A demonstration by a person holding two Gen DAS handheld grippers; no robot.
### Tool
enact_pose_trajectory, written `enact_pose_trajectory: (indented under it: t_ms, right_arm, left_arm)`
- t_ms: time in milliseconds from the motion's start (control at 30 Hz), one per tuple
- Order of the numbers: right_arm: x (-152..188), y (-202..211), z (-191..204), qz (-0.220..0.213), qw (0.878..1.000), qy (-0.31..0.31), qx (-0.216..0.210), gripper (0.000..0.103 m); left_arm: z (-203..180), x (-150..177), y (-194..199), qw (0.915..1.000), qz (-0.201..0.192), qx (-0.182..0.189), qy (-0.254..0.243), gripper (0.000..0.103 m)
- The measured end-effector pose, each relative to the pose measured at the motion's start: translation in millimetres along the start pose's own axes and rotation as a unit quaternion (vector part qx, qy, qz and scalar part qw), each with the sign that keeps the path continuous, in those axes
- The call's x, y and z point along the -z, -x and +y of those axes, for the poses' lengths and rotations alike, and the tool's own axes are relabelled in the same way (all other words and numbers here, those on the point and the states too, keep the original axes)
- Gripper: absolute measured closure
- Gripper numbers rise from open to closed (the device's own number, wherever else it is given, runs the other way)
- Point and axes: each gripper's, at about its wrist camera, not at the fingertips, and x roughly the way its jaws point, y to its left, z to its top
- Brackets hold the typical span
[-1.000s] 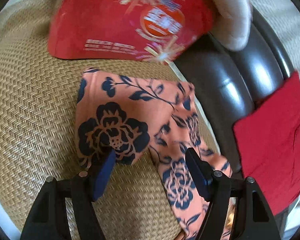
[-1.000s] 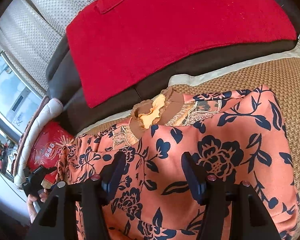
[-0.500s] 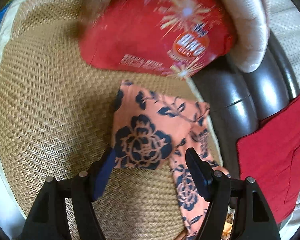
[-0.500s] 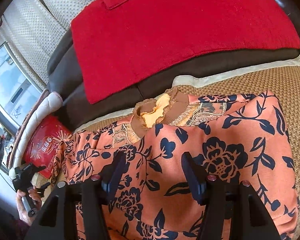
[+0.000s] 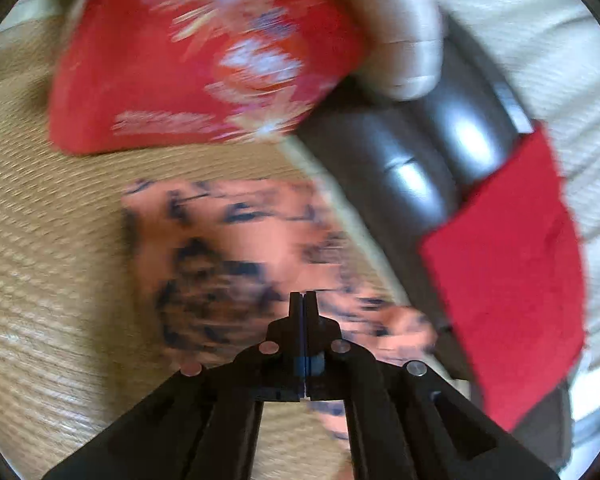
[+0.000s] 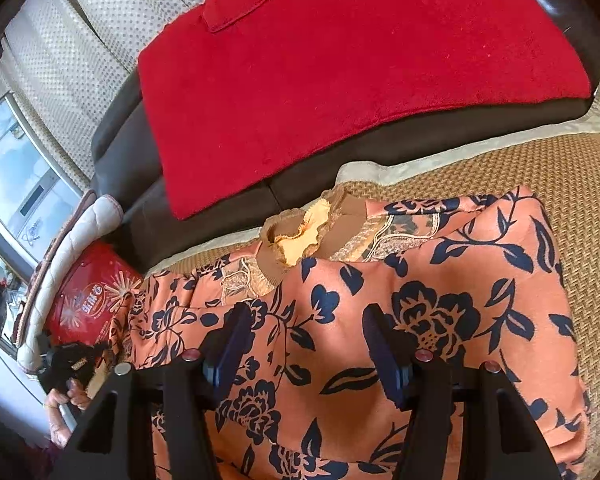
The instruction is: Fold small clothes
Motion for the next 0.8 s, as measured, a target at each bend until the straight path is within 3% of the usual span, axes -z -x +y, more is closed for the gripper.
enact_pose_trajectory:
  t_ms: [67, 167, 200, 300, 333, 467, 533, 667, 700, 733, 800]
  right_arm:
    - [-0.7, 2.4, -0.6, -0.002, 1.0, 0.0, 0.001, 0.041]
    - [-1.1, 4.4, -3.4, -0.001, 1.0, -0.004, -0.001, 0.041]
    - [-1.4, 5.0, -5.1, 0.0, 1.0, -0.007, -0.003, 0.041]
    - [-3.0, 6.4, -8.7, 0.001, 1.0, -0.012, -0.006, 0.041]
    - [-3.6, 6.2, -9.4, 0.002, 1.0, -0.014, -0.008, 0.041]
    - [-3.4, 3.9, -6.9, 0.006, 1.0, -0.014, -0.011, 0.041]
    - [-2.6, 3.1, -5.5, 0.006, 1.0, -0.012, -0.01, 0.041]
    - [-2.8, 2.4, -6.1, 0.002, 1.0, -0.013, -0.006, 0.041]
    - [-3.1, 1.2, -6.0, 0.002, 1.0, -0.014, -0.005, 0.041]
    - [-3.3, 1.2, -6.3, 0.001, 1.0, -0.015, -0.005, 0.041]
    - [-4.0, 0.2, -7.1, 0.002, 1.0, -0.016, -0.004, 0.041]
  left_arm:
    - [-19.4, 4.6, 13.5, 0.9996, -0.01, -0.001, -0.026, 0.103]
    - [-25.2, 1.9, 29.0, 0.9922, -0.051, -0.1, -0.055, 0.103]
    - [-17.5, -0.7, 30.8, 0.9905, -0.05, -0.121, -0.042, 0.095]
    - [16.2, -5.0, 28.6, 0.9855, -0.038, -0.164, 0.018, 0.019]
    - [25.5, -4.7, 29.7, 0.9839, -0.042, -0.17, 0.036, 0.018]
    - [35.9, -5.9, 29.3, 0.9858, -0.047, -0.152, 0.054, 0.018]
    - [34.8, -4.7, 17.1, 0.9878, -0.025, -0.144, 0.054, 0.017]
    - [19.1, 0.4, 1.3, 0.9897, -0.016, -0.142, -0.004, 0.021]
    - [18.7, 2.1, 0.7, 0.9903, -0.013, -0.138, -0.007, 0.041]
    - [18.0, 2.3, -3.7, 0.9904, -0.01, -0.137, -0.01, 0.072]
    - [18.9, 0.6, -17.0, 0.9893, 0.018, -0.144, -0.019, 0.101]
